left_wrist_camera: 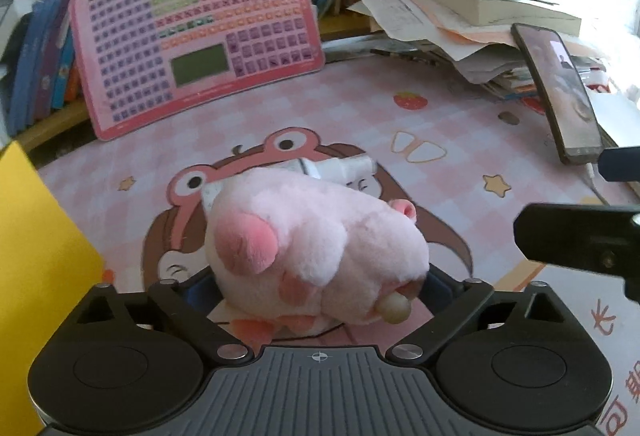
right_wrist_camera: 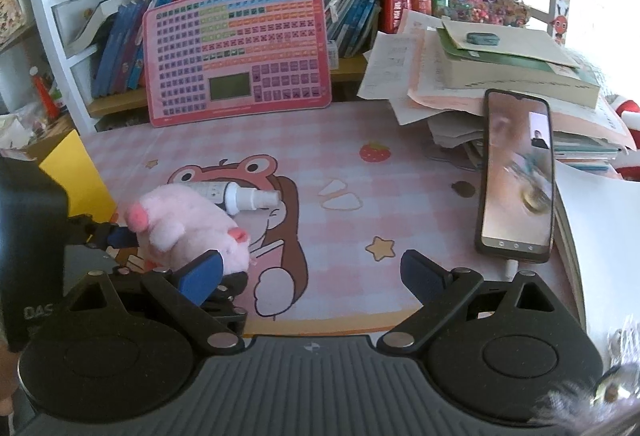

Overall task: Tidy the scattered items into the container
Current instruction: 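Lift the plush pig with left tool while right tool grasps the white spray bottle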

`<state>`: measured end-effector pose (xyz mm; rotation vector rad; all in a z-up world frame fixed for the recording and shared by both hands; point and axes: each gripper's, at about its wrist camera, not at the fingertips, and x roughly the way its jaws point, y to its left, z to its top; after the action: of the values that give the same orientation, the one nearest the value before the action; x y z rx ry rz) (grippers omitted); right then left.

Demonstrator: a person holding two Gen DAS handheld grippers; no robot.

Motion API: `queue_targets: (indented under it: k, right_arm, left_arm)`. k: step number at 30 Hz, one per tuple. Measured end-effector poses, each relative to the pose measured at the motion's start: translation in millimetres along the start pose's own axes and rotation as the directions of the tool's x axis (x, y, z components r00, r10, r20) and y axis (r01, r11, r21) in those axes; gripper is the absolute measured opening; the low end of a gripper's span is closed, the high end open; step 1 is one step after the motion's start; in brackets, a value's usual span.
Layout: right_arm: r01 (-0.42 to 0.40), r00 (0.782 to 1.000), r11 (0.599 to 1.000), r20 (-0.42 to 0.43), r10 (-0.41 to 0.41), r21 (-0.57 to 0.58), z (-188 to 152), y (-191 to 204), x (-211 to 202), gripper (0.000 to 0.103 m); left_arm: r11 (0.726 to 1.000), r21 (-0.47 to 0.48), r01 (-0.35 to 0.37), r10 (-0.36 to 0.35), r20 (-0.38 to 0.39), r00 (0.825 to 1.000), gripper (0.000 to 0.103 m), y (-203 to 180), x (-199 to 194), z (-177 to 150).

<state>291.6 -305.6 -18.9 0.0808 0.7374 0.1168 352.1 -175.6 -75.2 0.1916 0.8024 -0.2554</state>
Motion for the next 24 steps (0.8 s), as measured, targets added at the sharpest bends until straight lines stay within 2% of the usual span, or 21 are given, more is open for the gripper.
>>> queue_targets:
  k: [8,12,17,24]
  right_arm:
    - [-0.054,0.999,0.998,-0.006,0.053,-0.033,6,16,21,0.096]
    - [-0.081,0.997,0.995,-0.016,0.080,-0.056,10,28,36,0.096]
    - [-0.112,0.994,0.989,-0.029,0.110,-0.096,15,40,55,0.096]
    - [-0.206,0.978,0.963,-0.071,0.197,-0.173,28,54,90,0.095]
  left_arm:
    - [0.994,-0.106,-0.026,0.020,-0.052,0.998,0.096,29,-32,-22]
    - [0.989,-0.147,-0.017,0.010,-0.047,0.999,0.095,33,-53,-35]
    - [0.991,-0.131,-0.010,0.008,-0.016,1.000,0.095,23,-74,-41]
    - [0.993,-0.116,-0.020,0.022,0.012,1.000,0.095,22,-93,-41]
